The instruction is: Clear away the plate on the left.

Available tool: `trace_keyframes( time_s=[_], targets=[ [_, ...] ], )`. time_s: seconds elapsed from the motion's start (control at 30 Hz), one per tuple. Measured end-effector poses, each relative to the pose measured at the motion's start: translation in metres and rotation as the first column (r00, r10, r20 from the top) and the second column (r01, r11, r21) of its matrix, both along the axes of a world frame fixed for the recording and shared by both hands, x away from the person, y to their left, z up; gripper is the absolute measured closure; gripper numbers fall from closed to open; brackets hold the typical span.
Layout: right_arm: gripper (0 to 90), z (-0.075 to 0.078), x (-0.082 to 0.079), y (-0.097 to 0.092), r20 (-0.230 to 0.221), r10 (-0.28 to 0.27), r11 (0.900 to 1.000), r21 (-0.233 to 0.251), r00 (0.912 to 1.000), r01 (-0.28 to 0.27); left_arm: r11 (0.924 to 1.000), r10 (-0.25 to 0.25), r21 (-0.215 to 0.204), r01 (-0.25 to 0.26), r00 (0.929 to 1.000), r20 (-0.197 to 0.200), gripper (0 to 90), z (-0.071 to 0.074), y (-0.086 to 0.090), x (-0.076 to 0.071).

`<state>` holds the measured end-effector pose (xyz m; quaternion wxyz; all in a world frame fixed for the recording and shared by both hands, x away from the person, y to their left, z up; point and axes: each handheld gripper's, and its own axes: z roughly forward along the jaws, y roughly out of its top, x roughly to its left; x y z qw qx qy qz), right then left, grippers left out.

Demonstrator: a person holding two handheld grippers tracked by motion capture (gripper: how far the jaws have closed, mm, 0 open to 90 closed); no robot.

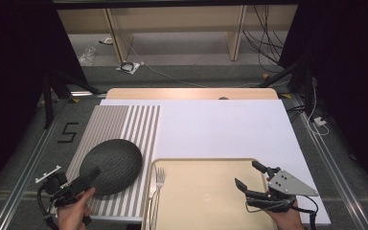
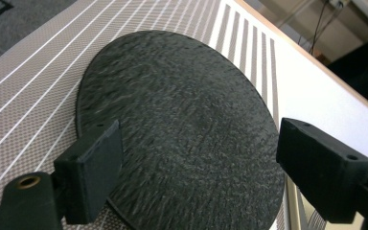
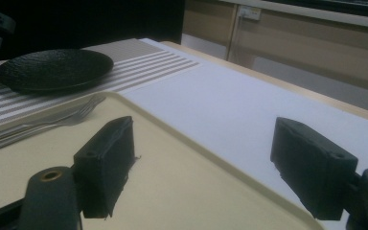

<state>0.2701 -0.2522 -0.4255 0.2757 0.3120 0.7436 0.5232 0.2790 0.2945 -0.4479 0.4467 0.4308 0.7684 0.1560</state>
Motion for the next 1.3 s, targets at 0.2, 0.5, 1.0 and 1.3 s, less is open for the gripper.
trace_keyframes(
  time_s=[0.2, 0.5, 1.0, 1.3],
  targets=[
    [23.9, 0.0, 0.0, 0.0, 0.0, 0.0, 1.0, -0.002, 1.0, 0.0, 0.9955, 0.05, -0.08, -0.052, 0.9983, -0.029, 16.6, -0.006, 0.008, -0.004],
    [23.9, 0.0, 0.0, 0.0, -0.004, 0.0, 1.0, -0.004, 1.0, 0.0, 0.9762, 0.097, -0.189, -0.107, 0.9935, -0.059, 16.7, -0.014, 0.016, -0.008],
    [23.9, 0.0, 0.0, 0.001, -0.007, 0.0, 1.0, 0.0, 1.0, 0.0, 0.8945, 0.114, -0.416, -0.163, 0.9836, -0.14, 19.1, -0.034, 0.023, -0.012],
    [23.9, -0.001, 0.0, 0.001, -0.007, 0.0, 1.0, 0.002, 1.0, 0.0, 0.837, 0.128, -0.51, -0.198, 0.9773, -0.169, 22.6, -0.042, 0.019, -0.015]
  ],
)
